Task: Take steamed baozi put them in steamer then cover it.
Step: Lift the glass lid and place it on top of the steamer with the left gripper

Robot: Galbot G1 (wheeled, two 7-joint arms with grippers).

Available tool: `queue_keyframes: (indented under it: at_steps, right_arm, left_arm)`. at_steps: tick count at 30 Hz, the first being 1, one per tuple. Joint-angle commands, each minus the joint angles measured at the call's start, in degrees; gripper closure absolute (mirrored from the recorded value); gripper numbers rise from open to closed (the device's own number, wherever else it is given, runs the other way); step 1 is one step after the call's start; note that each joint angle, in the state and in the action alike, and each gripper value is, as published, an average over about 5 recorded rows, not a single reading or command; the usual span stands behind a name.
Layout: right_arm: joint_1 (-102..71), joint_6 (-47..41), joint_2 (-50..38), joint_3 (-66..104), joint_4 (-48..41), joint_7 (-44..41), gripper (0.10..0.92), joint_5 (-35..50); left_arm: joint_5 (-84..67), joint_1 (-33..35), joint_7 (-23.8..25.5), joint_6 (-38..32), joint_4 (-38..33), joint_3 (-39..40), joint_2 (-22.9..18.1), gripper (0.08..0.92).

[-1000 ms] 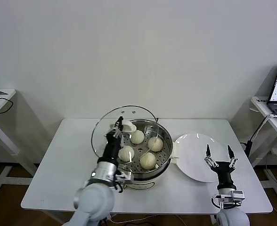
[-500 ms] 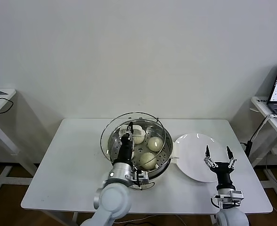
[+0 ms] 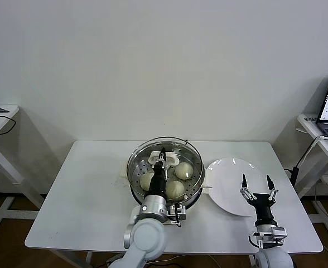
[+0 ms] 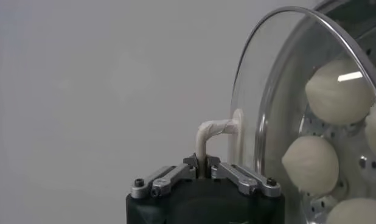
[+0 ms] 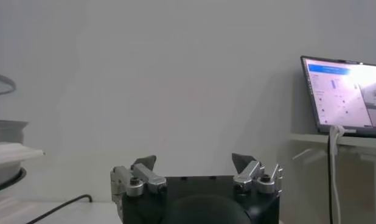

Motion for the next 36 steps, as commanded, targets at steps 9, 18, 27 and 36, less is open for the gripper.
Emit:
queue_keyframes:
  at_steps: [9,18,27,36]
  right_arm:
    - [0.17,0.02,0.19,-0.09,-0.27,-0.18,0.203,-0.08]
    - [0.24,0.05,0.27,-0.12,-0.49,-0.28,0.203,-0.06]
    - [0.49,0.06,0.24,-0.18,-0.46,-0.31,0.203,-0.05]
    - [0.48,0.10,0.32,-0.25,-0.43,-0.41,0.203,-0.04]
  left_arm:
    - [3.23,0.13,0.20,-0.14,2.00,0.86,-1.68,0.807]
    - [4.78,0.67,0.11,-0.48,2.94,0.87,-2.82,0.807]
    - [7.76,1.32,0.04,-1.38,3.68,0.19,-3.35,0.807]
    - [8.60,1.58,0.01,-1.73,4.11,0.05,-3.84,0.807]
